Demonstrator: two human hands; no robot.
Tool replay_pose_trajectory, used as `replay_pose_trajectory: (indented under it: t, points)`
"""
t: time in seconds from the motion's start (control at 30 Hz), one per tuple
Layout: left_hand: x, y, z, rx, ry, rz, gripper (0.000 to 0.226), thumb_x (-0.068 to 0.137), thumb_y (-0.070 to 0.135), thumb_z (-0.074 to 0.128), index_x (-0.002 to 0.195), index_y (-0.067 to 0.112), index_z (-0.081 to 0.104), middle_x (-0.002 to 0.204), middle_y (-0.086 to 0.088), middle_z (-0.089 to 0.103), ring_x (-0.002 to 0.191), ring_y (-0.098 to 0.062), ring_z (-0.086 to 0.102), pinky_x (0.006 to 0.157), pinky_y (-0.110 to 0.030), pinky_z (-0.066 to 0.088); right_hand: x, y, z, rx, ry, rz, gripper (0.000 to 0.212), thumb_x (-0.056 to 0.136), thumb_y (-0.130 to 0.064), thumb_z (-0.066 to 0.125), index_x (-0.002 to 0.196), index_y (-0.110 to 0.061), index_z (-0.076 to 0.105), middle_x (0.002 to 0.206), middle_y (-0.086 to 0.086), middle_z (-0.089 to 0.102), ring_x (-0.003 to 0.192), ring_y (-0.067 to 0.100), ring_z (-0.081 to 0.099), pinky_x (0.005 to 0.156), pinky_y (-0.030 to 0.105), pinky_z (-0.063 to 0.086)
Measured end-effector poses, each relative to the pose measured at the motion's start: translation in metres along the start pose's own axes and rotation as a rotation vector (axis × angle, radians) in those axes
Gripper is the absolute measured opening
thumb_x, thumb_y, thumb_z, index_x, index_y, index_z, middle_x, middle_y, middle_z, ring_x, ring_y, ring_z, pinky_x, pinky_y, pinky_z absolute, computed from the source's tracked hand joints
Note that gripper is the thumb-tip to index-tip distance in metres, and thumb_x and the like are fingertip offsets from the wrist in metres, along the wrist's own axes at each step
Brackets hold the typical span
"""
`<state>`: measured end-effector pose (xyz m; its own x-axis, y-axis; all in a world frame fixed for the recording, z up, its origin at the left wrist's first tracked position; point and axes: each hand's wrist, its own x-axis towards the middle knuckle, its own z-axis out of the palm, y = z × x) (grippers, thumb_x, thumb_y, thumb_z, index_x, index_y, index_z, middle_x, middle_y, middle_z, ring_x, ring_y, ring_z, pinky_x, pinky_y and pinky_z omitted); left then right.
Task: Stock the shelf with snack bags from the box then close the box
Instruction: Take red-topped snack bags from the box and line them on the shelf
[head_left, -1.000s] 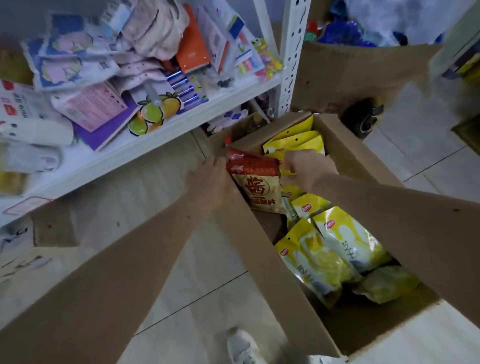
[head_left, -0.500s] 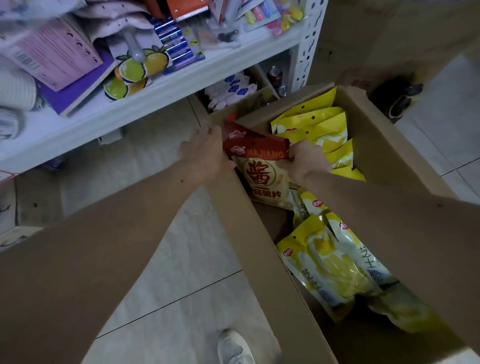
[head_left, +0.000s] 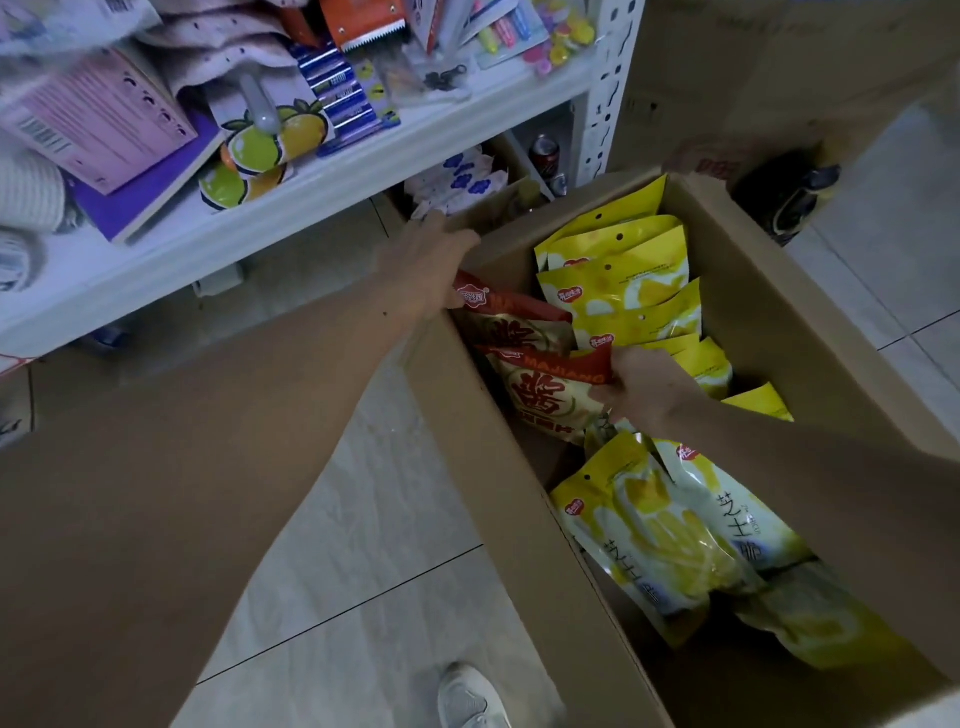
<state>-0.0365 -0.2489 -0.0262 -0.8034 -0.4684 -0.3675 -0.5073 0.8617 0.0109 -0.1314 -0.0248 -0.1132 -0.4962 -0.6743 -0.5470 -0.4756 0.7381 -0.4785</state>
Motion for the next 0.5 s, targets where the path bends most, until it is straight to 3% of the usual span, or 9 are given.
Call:
replay_pose_trajectory:
  t: [0.2, 0.37, 0.5]
  points:
    - [0.008, -0.005, 0.017, 0.028, 0.123, 0.064, 0.017, 0.087, 0.024, 0.068, 0.104, 0.021, 0.066, 0.121, -0.006, 0.048, 0.109, -0.025, 0.052, 0.076, -0.034, 0.041, -0.006, 0.018, 0.015, 0.047, -0.008, 0.002, 0.024, 0.087, -0.030, 0.064, 0.108, -0.017, 0.062, 0.076, -0.001, 0.071, 0.071, 0.016, 0.069, 0.074, 0.041, 0.058]
    - [0.016, -0.016, 0.009, -0.316, 0.080, 0.042, 0.008, 0.089, 0.026, 0.066, 0.090, 0.022, 0.059, 0.100, 0.000, 0.059, 0.093, -0.017, 0.057, 0.075, -0.032, 0.045, -0.016, 0.025, 0.009, 0.039, 0.023, -0.008, 0.012, 0.089, -0.029, 0.063, 0.090, -0.019, 0.056, 0.085, 0.005, 0.068, 0.082, 0.024, 0.067, 0.078, 0.042, 0.055]
    - [0.011, -0.014, -0.011, -0.477, 0.106, 0.102, 0.009, 0.095, 0.022, 0.058, 0.094, 0.018, 0.050, 0.099, -0.002, 0.058, 0.089, -0.013, 0.055, 0.059, -0.018, 0.036, -0.025, 0.011, -0.007, 0.001, 0.046, -0.019, 0.021, 0.094, -0.029, 0.058, 0.107, -0.012, 0.057, 0.085, 0.007, 0.069, 0.079, 0.022, 0.069, 0.076, 0.043, 0.056]
